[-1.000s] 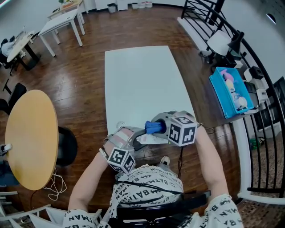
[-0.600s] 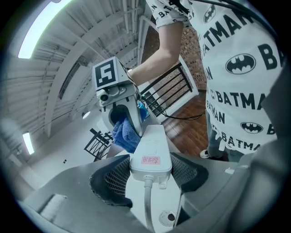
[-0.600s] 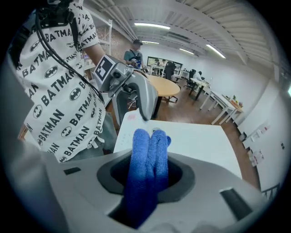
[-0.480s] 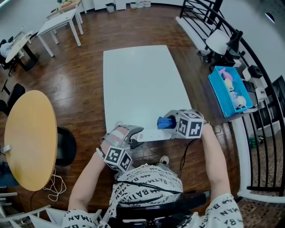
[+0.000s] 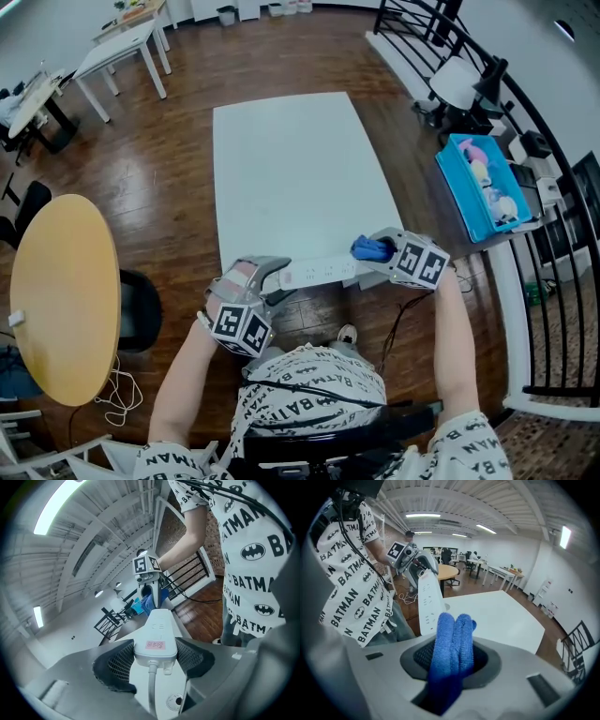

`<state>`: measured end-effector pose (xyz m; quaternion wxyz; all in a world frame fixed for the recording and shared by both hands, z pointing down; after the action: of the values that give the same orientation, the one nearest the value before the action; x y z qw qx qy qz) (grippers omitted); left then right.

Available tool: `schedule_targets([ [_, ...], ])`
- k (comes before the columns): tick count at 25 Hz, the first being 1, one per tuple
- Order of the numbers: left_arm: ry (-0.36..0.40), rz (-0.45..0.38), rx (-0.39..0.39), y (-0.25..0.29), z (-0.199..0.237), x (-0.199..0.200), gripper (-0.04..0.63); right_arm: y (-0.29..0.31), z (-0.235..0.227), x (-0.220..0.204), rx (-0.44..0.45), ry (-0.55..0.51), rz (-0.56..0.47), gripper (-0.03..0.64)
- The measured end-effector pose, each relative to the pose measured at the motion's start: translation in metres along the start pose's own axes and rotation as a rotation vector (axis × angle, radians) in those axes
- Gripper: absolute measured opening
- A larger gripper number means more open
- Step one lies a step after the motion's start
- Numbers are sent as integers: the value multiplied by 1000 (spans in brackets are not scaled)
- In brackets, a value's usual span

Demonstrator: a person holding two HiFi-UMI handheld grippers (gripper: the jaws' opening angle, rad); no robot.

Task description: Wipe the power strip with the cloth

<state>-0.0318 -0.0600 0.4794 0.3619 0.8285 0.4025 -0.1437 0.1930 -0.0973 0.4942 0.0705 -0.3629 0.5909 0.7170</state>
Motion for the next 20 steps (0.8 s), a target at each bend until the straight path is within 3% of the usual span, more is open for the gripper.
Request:
schedule_targets([
  [12,-106,31,96,2,15,-16,282,11,13,-8,-37,96,-91,133],
  [20,-227,40,147,18,19,-20,282,25,26,10,-45,164,-200,133],
])
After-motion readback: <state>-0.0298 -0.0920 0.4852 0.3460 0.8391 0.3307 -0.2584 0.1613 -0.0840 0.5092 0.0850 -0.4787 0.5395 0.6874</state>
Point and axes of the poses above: the fingertips, and each gripper's own axes: y forward along the fingers, z to its left, x out of its top, the point moved 6 cm from there along -y, backward along the fingers, and after that the axes turned 9 degrees about y, right-handed, at the moved point
